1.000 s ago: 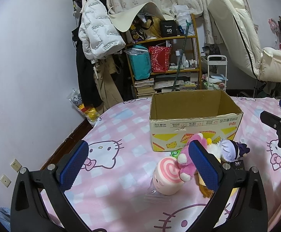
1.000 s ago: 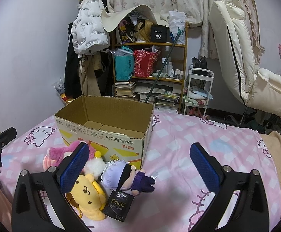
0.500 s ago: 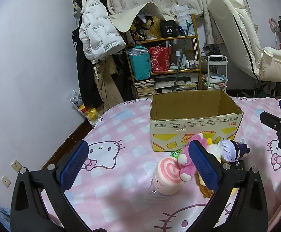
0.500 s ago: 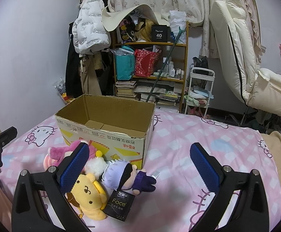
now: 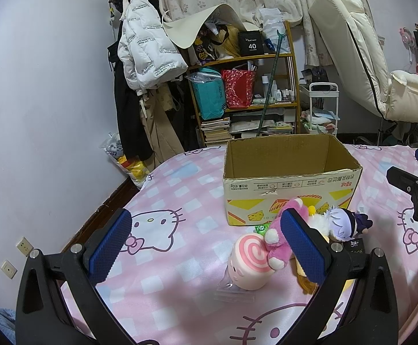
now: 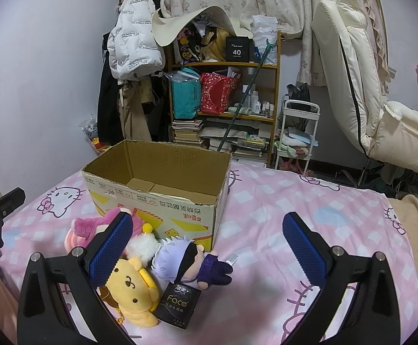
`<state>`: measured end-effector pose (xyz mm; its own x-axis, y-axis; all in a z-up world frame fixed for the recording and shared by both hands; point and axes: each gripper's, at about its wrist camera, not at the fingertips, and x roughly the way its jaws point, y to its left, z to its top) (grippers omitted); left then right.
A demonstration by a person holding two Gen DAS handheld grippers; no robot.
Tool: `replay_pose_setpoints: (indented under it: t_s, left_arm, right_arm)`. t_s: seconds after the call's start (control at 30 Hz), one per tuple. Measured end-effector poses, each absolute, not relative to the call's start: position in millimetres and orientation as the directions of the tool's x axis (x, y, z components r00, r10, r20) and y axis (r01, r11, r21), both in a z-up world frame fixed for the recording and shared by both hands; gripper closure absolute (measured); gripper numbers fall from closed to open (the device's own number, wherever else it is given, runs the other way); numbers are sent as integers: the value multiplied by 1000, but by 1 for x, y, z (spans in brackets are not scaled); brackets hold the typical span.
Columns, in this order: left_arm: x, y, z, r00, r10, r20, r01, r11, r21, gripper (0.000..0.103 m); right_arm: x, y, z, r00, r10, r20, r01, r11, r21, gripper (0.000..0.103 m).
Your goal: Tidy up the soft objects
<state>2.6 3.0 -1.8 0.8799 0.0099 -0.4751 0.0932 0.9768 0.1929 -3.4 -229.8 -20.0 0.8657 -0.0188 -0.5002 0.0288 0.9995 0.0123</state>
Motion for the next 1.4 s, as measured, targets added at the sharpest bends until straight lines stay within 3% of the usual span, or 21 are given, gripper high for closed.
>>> replay_pose_setpoints:
  t_s: [0.97, 1.4]
  left_arm:
    - [3, -11, -5, 874, -30, -484, 160, 960, 230, 1]
    - [40, -31, -23, 806, -96, -584, 263, 942, 209, 1]
  right_arm:
    - [2, -215, -39, 861, -15, -508, 27, 999, 18, 0]
    - [32, -217, -36, 844, 18, -536, 19, 998, 65, 0]
